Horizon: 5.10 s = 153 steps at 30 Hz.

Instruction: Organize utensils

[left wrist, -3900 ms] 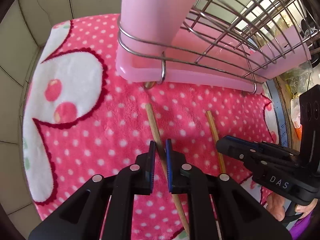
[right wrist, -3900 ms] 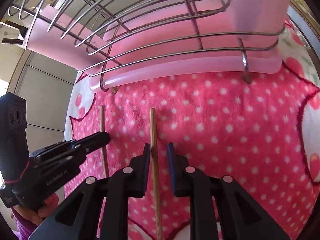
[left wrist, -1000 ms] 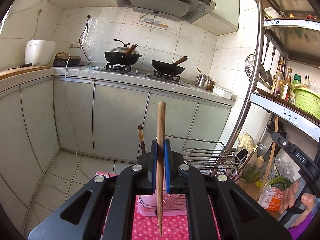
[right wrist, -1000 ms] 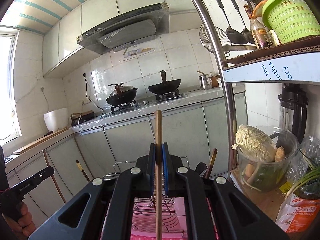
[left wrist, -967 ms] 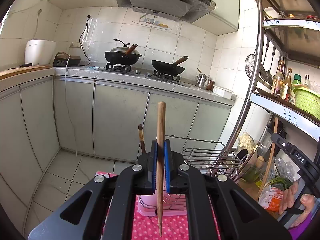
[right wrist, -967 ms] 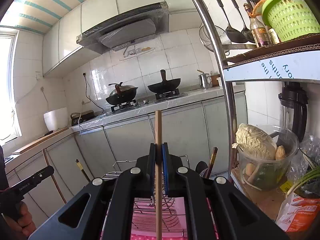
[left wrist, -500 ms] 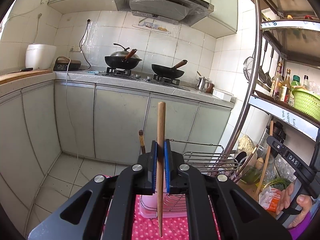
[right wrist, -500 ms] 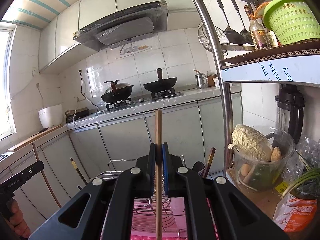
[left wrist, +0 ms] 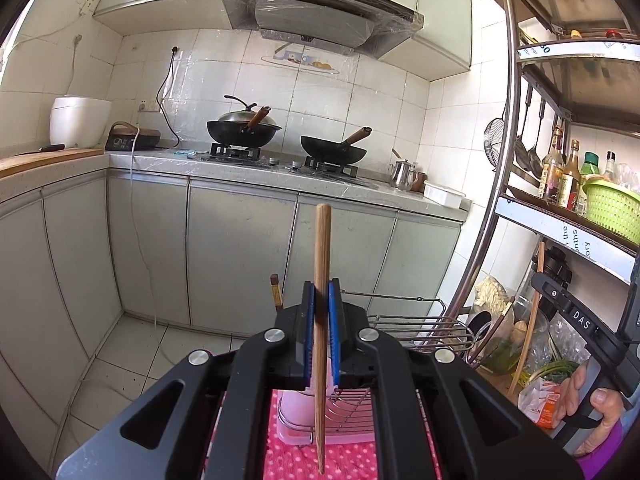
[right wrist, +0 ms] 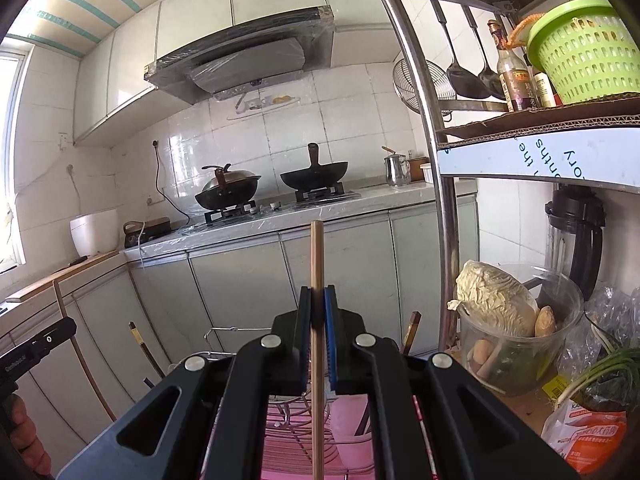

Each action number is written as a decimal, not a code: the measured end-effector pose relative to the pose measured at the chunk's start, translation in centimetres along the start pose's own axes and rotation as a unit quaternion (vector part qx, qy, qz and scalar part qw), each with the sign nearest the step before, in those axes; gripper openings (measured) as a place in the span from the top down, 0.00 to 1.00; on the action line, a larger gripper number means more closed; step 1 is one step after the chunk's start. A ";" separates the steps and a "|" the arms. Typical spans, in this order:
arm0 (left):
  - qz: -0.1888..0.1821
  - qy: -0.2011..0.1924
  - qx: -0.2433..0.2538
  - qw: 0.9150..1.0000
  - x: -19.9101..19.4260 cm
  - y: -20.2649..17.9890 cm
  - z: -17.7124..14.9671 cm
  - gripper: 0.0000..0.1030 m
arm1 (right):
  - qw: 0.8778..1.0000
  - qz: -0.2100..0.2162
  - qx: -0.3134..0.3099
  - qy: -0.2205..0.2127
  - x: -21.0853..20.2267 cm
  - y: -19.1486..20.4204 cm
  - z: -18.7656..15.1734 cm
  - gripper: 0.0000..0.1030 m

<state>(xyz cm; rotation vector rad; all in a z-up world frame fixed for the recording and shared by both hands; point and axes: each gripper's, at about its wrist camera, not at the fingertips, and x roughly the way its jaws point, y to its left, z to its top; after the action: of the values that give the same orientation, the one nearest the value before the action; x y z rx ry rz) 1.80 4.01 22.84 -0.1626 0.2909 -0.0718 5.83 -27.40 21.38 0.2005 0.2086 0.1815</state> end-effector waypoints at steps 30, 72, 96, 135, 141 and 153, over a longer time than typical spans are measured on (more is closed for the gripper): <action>0.021 -0.083 0.024 0.996 4.6 -2.1 2.2 0.94 | 0.996 0.007 0.010 -0.088 2.3 -2.1 2.5 0.94; 0.009 -0.046 0.039 0.998 8.6 -1.3 -3.2 0.94 | 0.996 -0.003 -0.011 -0.092 5.6 -2.5 -1.8 0.94; -0.009 0.029 0.039 0.999 9.4 -1.7 -6.0 0.84 | 0.997 -0.002 0.012 0.077 6.8 -3.4 -7.1 0.77; -0.012 0.099 -0.005 0.995 1.7 -2.6 -10.9 0.47 | 0.990 -0.008 0.029 0.136 -3.0 0.3 -12.5 0.41; 0.000 0.126 -0.002 0.992 1.7 -2.9 -12.5 0.47 | 0.987 -0.012 0.006 0.158 -3.1 1.2 -13.6 0.40; 0.024 0.150 0.008 0.988 1.6 -3.9 -14.5 0.47 | 0.981 -0.041 -0.030 0.186 -3.1 2.4 -15.9 0.40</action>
<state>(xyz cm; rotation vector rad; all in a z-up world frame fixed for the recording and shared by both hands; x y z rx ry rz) -1.12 -2.11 9.33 -0.1276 0.5948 -0.0516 -1.12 -22.92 7.20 0.0966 0.5816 0.1414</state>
